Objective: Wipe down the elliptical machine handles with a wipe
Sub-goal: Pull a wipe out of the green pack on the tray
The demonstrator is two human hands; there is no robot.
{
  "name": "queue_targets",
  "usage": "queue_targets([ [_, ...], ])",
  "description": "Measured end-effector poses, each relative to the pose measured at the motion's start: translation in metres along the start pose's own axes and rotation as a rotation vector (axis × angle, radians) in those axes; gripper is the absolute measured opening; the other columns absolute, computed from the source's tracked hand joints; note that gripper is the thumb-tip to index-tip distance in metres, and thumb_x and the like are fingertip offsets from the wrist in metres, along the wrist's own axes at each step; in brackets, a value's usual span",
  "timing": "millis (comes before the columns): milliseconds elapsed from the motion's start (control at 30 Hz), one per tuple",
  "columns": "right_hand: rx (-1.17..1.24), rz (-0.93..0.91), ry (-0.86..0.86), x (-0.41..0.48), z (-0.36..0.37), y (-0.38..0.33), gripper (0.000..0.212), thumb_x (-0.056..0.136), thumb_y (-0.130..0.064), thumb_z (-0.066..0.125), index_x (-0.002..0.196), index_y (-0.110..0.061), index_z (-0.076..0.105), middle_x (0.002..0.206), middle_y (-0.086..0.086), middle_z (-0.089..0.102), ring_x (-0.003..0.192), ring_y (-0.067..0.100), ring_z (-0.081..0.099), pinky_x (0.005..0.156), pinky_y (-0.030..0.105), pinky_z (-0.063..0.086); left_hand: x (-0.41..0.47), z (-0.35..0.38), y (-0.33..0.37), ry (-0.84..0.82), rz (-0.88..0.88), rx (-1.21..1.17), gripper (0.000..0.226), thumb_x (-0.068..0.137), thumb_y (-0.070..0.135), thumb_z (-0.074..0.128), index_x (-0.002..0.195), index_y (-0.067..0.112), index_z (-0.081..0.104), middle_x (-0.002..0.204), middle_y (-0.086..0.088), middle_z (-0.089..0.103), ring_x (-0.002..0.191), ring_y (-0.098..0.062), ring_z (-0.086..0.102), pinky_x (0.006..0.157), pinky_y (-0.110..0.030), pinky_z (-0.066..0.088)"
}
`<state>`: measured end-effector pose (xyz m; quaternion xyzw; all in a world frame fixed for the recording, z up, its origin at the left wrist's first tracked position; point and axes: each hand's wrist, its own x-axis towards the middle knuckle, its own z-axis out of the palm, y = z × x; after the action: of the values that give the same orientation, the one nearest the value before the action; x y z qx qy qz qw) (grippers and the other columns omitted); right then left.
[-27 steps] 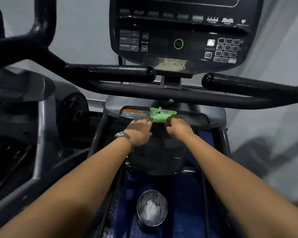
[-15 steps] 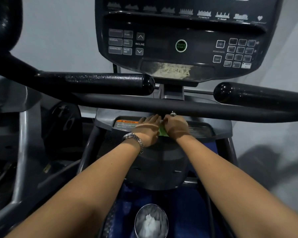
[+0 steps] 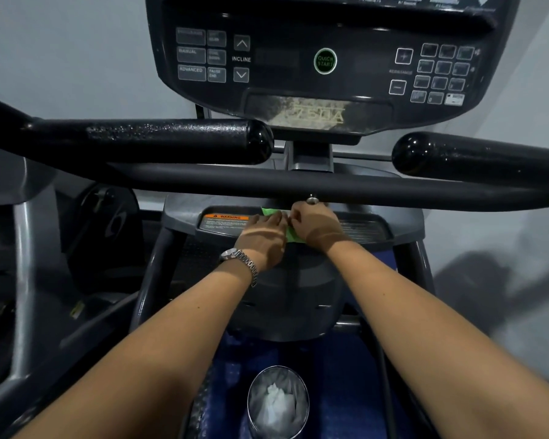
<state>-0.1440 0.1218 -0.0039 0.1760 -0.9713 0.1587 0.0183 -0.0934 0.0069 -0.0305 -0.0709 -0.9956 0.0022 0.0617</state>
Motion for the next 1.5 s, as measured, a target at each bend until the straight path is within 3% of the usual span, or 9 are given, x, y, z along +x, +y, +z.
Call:
queue_targets([
  [367,-0.005,-0.06,0.138,-0.006,0.01,-0.005,0.025,0.097,-0.026,0.046,0.11,-0.007,0.058,0.102,0.013,0.063,0.098,0.029,0.058,0.077,0.031,0.041,0.003,0.003,-0.004,-0.028,0.011,0.058,0.06,0.096,0.027,0.04,0.149,0.01,0.018,0.156,-0.008,0.022,0.141,-0.025,0.023,0.118,-0.041,0.013],
  [667,0.168,0.05,0.16,-0.017,0.0,-0.003,0.033,0.103,-0.011,0.031,0.112,0.007,0.058,0.114,0.022,0.061,0.11,0.035,0.054,0.091,0.035,0.037,0.004,0.0,-0.004,-0.054,0.018,0.079,0.058,0.097,0.026,0.039,0.148,0.009,0.019,0.154,-0.009,0.024,0.141,-0.026,0.022,0.117,-0.044,0.015],
  [900,0.402,0.095,0.218,-0.023,-0.007,0.0,0.038,0.103,-0.016,0.035,0.096,0.008,0.064,0.094,0.021,0.064,0.088,0.028,0.056,0.066,0.019,0.026,-0.002,0.001,-0.001,-0.06,-0.017,-0.012,0.057,0.1,0.032,0.033,0.15,0.013,0.014,0.157,-0.004,0.017,0.144,-0.023,0.017,0.117,-0.044,0.013],
  [1000,0.539,0.093,0.237,-0.029,-0.007,0.002,0.034,0.101,-0.017,0.038,0.102,0.005,0.064,0.091,0.011,0.059,0.083,0.018,0.05,0.065,0.013,0.026,-0.005,-0.001,0.003,-0.055,-0.056,-0.185,0.055,0.1,0.031,0.034,0.15,0.019,0.014,0.158,0.001,0.013,0.145,-0.018,0.01,0.117,-0.042,0.008],
  [1067,0.577,0.144,0.259,-0.035,-0.002,0.005,0.029,0.1,-0.017,0.04,0.112,0.001,0.059,0.102,0.011,0.061,0.091,0.021,0.055,0.073,0.017,0.031,-0.01,-0.002,0.007,0.037,-0.076,-0.341,0.048,0.099,0.023,0.039,0.145,0.016,0.031,0.155,-0.001,0.025,0.143,-0.019,0.019,0.116,-0.035,0.015],
  [1133,0.628,0.161,0.269,-0.047,0.001,0.006,0.021,0.097,-0.013,0.043,0.112,-0.003,0.056,0.098,0.007,0.057,0.089,0.017,0.052,0.074,0.021,0.035,-0.018,-0.004,0.015,0.192,-0.133,-0.57,0.034,0.095,0.01,0.044,0.127,0.008,0.054,0.134,-0.007,0.051,0.124,-0.022,0.046,0.103,-0.026,0.032],
  [1200,0.733,0.157,0.265,-0.063,-0.001,0.003,0.014,0.092,-0.002,0.046,0.103,-0.007,0.053,0.09,0.005,0.053,0.078,0.013,0.048,0.069,0.021,0.035,-0.03,-0.011,0.026,0.229,-0.276,-0.879,0.026,0.093,0.003,0.046,0.114,0.003,0.061,0.11,-0.005,0.059,0.1,-0.018,0.055,0.088,-0.022,0.041],
  [1367,0.948,0.181,0.207,-0.1,-0.003,-0.006,0.027,0.085,0.013,0.039,0.095,-0.011,0.045,0.08,0.004,0.05,0.067,0.01,0.045,0.052,0.014,0.037,-0.048,-0.03,0.051,0.177,-0.625,-1.559,0.021,0.096,0.009,0.046,0.105,0.009,0.065,0.11,-0.016,0.066,0.099,-0.032,0.063,0.089,-0.046,0.053],
  [1500,0.908,0.216,0.168,-0.131,-0.005,-0.001,0.014,0.09,0.002,0.048,0.089,-0.011,0.044,0.077,0.002,0.051,0.066,0.011,0.046,0.051,0.014,0.036,-0.073,-0.045,0.066,0.208,-0.639,-1.721,0.021,0.094,0.003,0.05,0.111,0.006,0.062,0.109,-0.016,0.066,0.092,-0.028,0.064,0.081,-0.04,0.054],
])
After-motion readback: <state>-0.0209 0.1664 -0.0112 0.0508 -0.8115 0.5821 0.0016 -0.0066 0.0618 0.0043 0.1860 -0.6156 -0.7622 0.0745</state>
